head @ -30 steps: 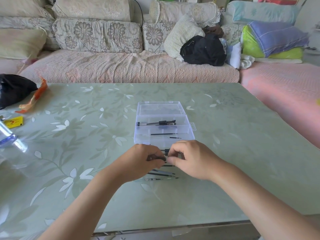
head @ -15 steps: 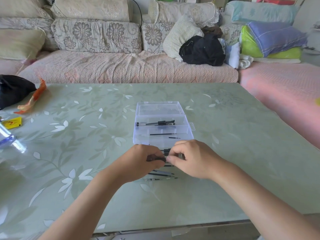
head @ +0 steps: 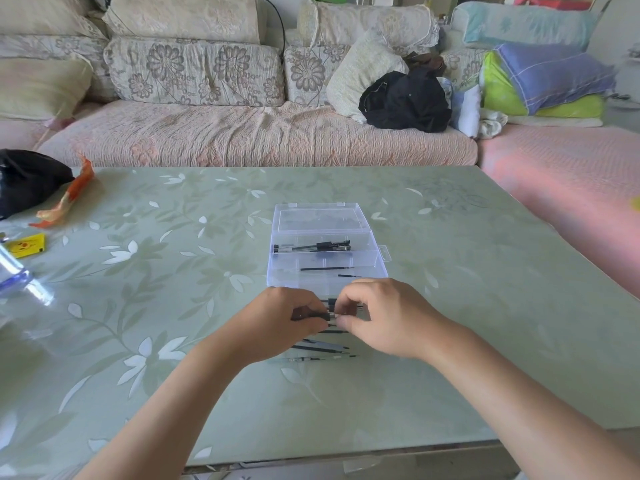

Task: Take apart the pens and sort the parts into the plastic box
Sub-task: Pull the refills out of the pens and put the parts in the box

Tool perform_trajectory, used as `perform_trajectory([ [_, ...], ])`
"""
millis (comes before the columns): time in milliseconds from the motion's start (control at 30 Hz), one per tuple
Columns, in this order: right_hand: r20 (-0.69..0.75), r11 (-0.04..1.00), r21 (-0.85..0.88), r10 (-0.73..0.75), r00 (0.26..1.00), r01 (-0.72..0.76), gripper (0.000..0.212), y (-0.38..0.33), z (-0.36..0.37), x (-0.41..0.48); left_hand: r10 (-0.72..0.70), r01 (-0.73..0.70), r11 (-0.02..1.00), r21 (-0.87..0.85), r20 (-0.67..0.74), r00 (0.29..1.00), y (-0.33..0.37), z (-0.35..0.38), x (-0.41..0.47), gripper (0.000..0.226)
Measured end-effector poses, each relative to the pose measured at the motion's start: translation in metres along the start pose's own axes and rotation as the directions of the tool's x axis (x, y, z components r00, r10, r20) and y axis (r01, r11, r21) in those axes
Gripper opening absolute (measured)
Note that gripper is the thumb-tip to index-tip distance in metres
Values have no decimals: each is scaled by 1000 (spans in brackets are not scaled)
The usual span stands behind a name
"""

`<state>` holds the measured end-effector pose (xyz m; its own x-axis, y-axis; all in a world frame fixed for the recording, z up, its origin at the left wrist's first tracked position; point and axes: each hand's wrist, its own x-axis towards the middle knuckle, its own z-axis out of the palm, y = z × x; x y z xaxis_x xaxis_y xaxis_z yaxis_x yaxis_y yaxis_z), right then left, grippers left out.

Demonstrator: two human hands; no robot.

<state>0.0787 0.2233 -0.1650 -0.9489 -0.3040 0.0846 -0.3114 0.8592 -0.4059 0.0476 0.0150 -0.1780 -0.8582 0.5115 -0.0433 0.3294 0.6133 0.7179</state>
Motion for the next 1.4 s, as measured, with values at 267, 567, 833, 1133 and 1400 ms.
perform_trajectory([
  [267,17,998,46,33,999,-34,12,0,1,0,-1,1,1000,-5,8,1000,0,0,1,4],
  [567,72,970,178,157,985,-168,13,10,-15,-1,-10,11,999,48,-21,1000,5,-1,-1,5],
  [833,167,966,-29,260,951,-259,17,43,-35,-17,-40,42,996,75,-22,999,-1,0,0,9],
  [1133,100,984,-91,160,982,-151,8,32,-14,-21,-62,60,991,117,12,998,0,8,1,13],
  [1400,34,992,57,107,994,-108,7,12,-18,-16,-24,27,990,138,-19,1000,2,6,-1,11],
])
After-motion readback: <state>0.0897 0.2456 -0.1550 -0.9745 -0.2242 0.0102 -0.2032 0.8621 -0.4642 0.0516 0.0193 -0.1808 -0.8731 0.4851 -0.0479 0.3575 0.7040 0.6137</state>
